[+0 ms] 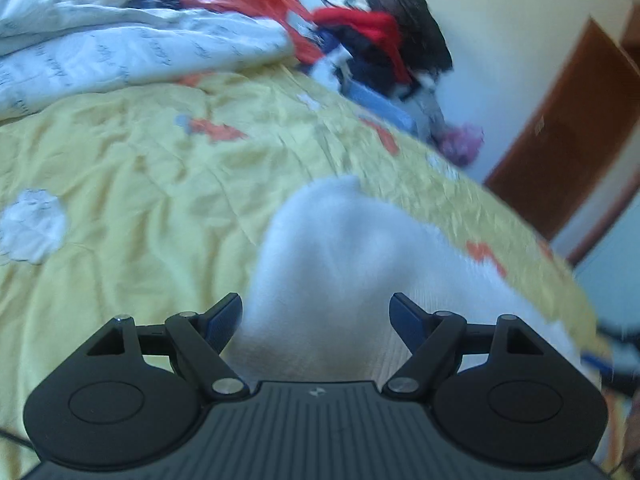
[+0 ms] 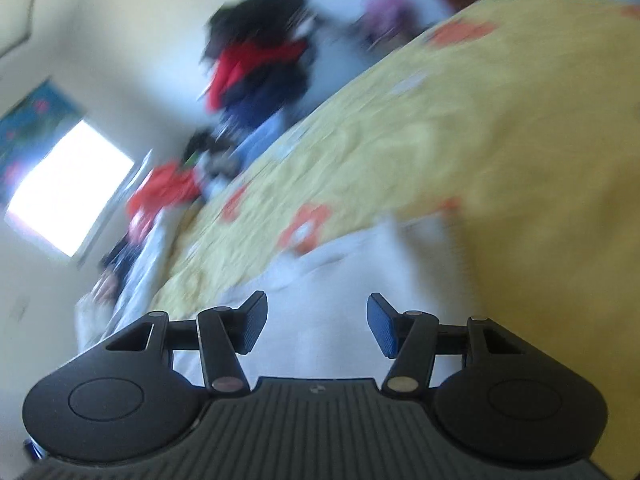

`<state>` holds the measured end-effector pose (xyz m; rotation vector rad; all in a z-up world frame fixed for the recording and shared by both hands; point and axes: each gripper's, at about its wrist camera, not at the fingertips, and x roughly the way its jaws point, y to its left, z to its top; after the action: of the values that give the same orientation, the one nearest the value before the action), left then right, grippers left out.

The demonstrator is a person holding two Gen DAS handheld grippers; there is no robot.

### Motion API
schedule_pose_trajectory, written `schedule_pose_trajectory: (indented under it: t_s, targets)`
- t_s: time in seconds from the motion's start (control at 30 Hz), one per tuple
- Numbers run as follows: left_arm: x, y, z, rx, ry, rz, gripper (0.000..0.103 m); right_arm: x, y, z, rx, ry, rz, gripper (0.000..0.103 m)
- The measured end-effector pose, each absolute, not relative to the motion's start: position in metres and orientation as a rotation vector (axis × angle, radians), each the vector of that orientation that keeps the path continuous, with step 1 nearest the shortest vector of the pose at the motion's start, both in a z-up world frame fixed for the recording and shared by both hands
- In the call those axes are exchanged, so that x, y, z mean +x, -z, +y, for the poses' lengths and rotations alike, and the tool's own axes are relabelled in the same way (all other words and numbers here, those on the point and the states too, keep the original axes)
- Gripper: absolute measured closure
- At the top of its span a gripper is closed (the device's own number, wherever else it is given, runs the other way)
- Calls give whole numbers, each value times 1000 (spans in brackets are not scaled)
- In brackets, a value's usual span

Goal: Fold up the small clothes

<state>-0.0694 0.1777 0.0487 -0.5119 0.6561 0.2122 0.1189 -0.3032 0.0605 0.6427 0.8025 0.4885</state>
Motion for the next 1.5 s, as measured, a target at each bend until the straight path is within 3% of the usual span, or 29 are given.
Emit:
schedule_pose_trajectory:
  t_s: [0.1, 0.13, 0.2, 0.27, 0.3, 0.33, 0.4, 0.5, 0.73, 0.87, 0.9, 0.93, 1.03, 1.13, 1.37, 1.5]
  targets:
    - [-57, -30, 171, -438, -232, 693, 20, 148, -52, -274, 610, -539, 884, 42]
    - [-55, -28, 167, -396, -229, 688, 20, 155, -43, -269, 577, -492, 906, 46]
    - [-53, -27, 163, -348, -231, 693, 19, 153, -28, -274, 578, -466, 839, 61]
    - [-54, -27, 166, -370, -228, 692, 19, 157, -16, -284, 644, -448, 809, 83]
    - [-58, -28, 169, -395, -234, 688, 19, 157, -11, -288, 678, -414, 821, 99]
    - [-62, -29, 172, -418, -246, 680, 19, 156, -7, -293, 715, -403, 825, 101]
    - [-78, -34, 175, -461, -281, 646, 19, 150, -7, -300, 764, -416, 808, 100]
    - [-110, -40, 178, -554, -290, 589, 19, 137, -5, -305, 744, -453, 765, 88]
    - [-127, -18, 197, -940, -241, 567, 20, 141, 6, -305, 779, -476, 714, 87]
    - [-111, -17, 202, -1014, -277, 558, 21, 142, 10, -309, 820, -501, 696, 86]
    - [-106, -19, 200, -993, -298, 568, 32, 141, 11, -310, 829, -505, 691, 85]
    - [-100, -21, 197, -946, -328, 598, 55, 141, 12, -310, 839, -508, 686, 85]
    - [-88, -28, 187, -804, -367, 651, 66, 139, 14, -313, 861, -519, 673, 83]
    - [-87, -42, 172, -675, -387, 643, 72, 139, 15, -314, 875, -535, 665, 81]
    - [-78, -96, 68, -309, -223, 498, 74, 137, 16, -317, 909, -564, 642, 75]
    - [-67, -76, -14, -55, -23, 543, 74, 137, 17, -318, 914, -570, 637, 74]
